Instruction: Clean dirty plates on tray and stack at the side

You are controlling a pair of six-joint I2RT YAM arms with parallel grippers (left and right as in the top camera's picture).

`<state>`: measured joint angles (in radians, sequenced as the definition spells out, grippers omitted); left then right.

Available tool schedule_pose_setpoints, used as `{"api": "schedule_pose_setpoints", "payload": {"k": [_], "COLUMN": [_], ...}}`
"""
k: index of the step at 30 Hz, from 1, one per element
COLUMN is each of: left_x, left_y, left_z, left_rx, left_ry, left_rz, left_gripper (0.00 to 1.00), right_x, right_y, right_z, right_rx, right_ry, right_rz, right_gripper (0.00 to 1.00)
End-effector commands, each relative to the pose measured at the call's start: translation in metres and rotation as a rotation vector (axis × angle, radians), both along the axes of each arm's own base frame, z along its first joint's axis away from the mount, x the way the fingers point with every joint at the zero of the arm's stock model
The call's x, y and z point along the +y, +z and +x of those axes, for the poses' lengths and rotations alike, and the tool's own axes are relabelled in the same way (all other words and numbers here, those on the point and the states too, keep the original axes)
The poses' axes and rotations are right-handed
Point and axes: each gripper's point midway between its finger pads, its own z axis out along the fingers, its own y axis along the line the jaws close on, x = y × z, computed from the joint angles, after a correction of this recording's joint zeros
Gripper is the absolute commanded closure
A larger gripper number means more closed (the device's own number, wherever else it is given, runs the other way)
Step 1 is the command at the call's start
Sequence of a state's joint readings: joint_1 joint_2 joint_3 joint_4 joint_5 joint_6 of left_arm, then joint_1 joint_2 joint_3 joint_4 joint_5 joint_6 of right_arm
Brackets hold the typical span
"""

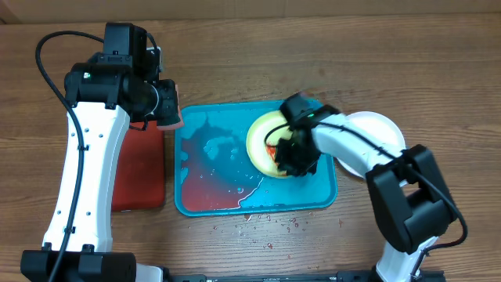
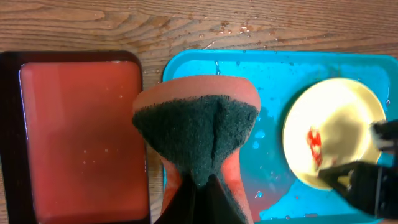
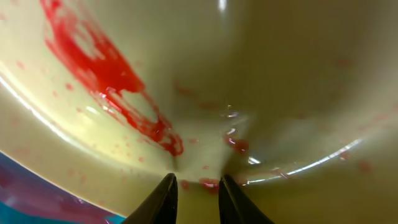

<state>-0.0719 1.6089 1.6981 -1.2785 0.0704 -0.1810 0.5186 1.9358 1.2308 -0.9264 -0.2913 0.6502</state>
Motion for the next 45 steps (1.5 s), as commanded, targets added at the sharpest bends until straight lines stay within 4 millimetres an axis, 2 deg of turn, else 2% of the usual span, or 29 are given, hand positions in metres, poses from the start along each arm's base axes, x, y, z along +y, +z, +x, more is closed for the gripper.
{"api": "schedule_pose_setpoints", "payload": {"k": [1, 5, 8, 10, 14, 18, 22, 29, 33, 37, 45], "left_x": [-0.001, -0.001, -0.001, -0.001, -0.001, -0.001, -0.002, -0.002, -0.002, -0.002, -0.002], "left_y": [-0.005, -0.005, -0.005, -0.005, -0.005, -0.005, -0.004, -0.004, -0.004, -0.004, -0.004], "left_z": [0.000, 0.000, 0.000, 0.001, 0.001, 0.002, 0.002, 0.002, 0.002, 0.002, 0.002], "left_rx": [0.013, 0.013, 0.013, 0.011, 0.010, 0.008, 0.005, 0.006, 0.005, 0.005, 0.006], "left_ry": [-0.001, -0.001, -0.001, -0.001, -0.001, -0.001, -0.001, -0.001, -0.001, -0.001, -0.001], "left_rz": [-0.007, -0.007, -0.007, -0.007, -0.007, -0.007, -0.008, -0.007, -0.007, -0.007, -0.007], "left_gripper": [0.96, 0.96, 0.96, 0.96, 0.96, 0.96, 0.96, 0.96, 0.96, 0.96, 0.96], "right_x": [-0.002, -0.012, -0.027, -0.040, -0.077, -0.093, -0.093, -0.087, -0.085, -0.072, -0.062], "right_y": [0.012, 0.047, 0.073, 0.082, 0.079, 0.069, 0.049, 0.019, 0.014, 0.014, -0.002], "right_z": [0.006, 0.030, 0.054, 0.074, 0.098, 0.106, 0.105, 0.089, 0.087, 0.082, 0.064], "right_rx": [-0.040, -0.120, -0.200, -0.267, -0.318, -0.304, -0.265, -0.164, -0.146, -0.137, -0.094], "right_ry": [0.046, 0.059, 0.086, 0.118, 0.049, 0.011, 0.078, 0.218, 0.227, 0.259, 0.214], "right_rz": [-0.018, -0.026, -0.054, -0.078, -0.176, -0.186, -0.186, -0.149, -0.134, -0.072, -0.088], "right_gripper": [0.75, 0.74, 0.66, 0.61, 0.59, 0.59, 0.59, 0.60, 0.69, 0.78, 0.80]}}
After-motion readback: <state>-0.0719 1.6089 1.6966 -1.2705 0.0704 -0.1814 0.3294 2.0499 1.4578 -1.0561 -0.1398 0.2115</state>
